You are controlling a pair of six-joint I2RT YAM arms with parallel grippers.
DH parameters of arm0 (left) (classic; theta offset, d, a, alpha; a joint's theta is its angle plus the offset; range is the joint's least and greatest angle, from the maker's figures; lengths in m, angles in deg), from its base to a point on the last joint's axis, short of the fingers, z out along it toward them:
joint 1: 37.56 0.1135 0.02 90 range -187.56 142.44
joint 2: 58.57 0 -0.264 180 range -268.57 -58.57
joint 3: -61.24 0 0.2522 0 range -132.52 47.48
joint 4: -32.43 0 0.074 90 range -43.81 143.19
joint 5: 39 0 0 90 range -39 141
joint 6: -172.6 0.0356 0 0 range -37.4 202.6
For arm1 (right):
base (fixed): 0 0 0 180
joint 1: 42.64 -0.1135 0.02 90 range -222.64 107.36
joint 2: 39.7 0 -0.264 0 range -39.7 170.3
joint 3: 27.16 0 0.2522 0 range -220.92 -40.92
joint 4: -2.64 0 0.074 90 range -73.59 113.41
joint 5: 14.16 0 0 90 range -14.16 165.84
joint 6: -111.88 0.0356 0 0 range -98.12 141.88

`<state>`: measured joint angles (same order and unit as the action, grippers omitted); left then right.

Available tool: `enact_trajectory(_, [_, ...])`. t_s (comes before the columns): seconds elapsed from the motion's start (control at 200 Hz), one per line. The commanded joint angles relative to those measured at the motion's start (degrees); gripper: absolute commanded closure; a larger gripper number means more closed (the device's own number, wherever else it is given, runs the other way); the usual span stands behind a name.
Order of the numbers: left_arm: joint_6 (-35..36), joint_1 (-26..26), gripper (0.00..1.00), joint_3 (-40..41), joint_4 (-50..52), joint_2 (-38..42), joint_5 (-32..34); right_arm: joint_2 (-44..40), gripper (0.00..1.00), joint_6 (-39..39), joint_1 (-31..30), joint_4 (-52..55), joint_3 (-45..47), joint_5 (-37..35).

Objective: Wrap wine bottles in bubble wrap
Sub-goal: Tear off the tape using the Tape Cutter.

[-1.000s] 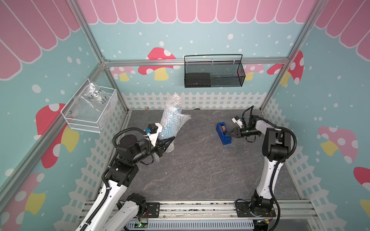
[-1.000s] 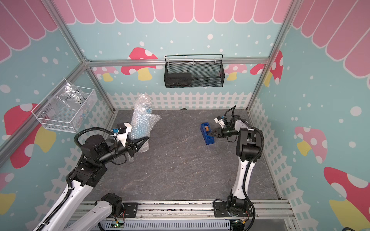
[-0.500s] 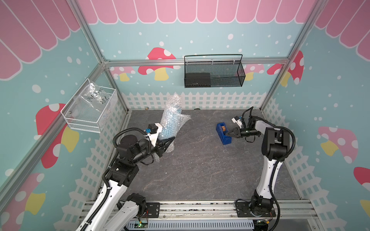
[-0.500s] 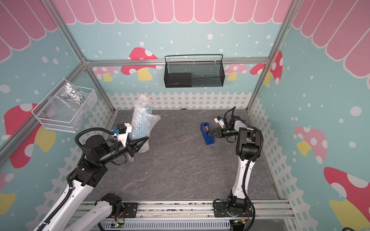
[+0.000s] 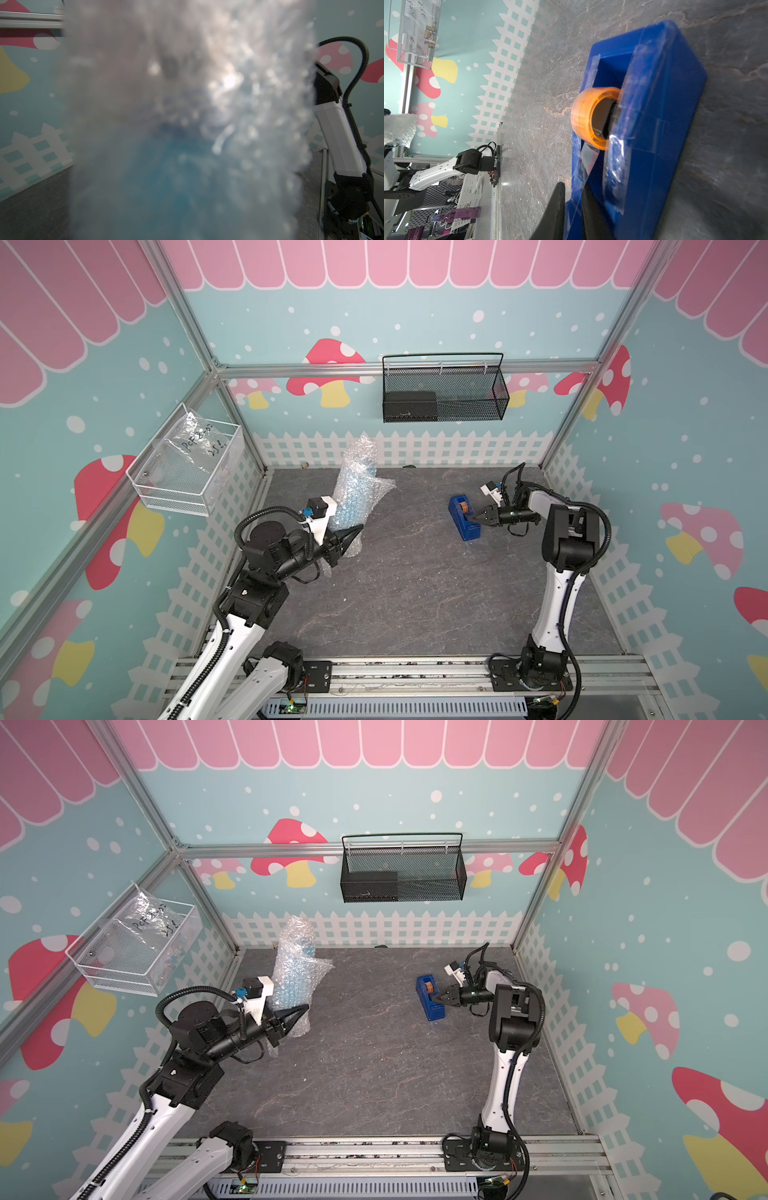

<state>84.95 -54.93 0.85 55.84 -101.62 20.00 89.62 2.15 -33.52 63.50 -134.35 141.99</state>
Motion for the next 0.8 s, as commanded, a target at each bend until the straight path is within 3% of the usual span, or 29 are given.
enact_trajectory(0.0, [0.07, 0.34, 1.00, -0.83, -7.29, 1.69, -0.30, 1.40, 0.82, -2.07, 0.02, 0.39, -1.47, 2.97])
enact_trajectory(0.31, [0.11, 0.27, 1.00, -0.74, -7.36, 1.64, -0.19, 1.54, 0.84, -2.12, 0.01, 0.41, -1.22, 2.47])
enact_trajectory(0.465, [0.11, 0.36, 1.00, -0.74, -7.23, 1.57, -0.11, 1.90, 1.00, -2.05, 0.01, 0.44, -1.18, 1.61])
enact_trajectory(0.535, [0.11, 0.40, 1.00, -0.74, -7.36, 1.48, -0.11, 1.60, 1.00, -1.22, -0.03, -0.52, -1.10, 2.13])
enact_trajectory(0.681, [0.11, 0.40, 1.00, -0.65, -7.44, 1.46, 0.02, -1.44, 1.00, 5.37, -0.54, -8.08, 0.94, 4.30])
enact_trajectory(0.796, [0.19, 0.49, 1.00, -0.64, -7.52, 1.36, 0.07, -6.50, 1.00, 18.26, -1.03, -23.25, 6.90, 5.00])
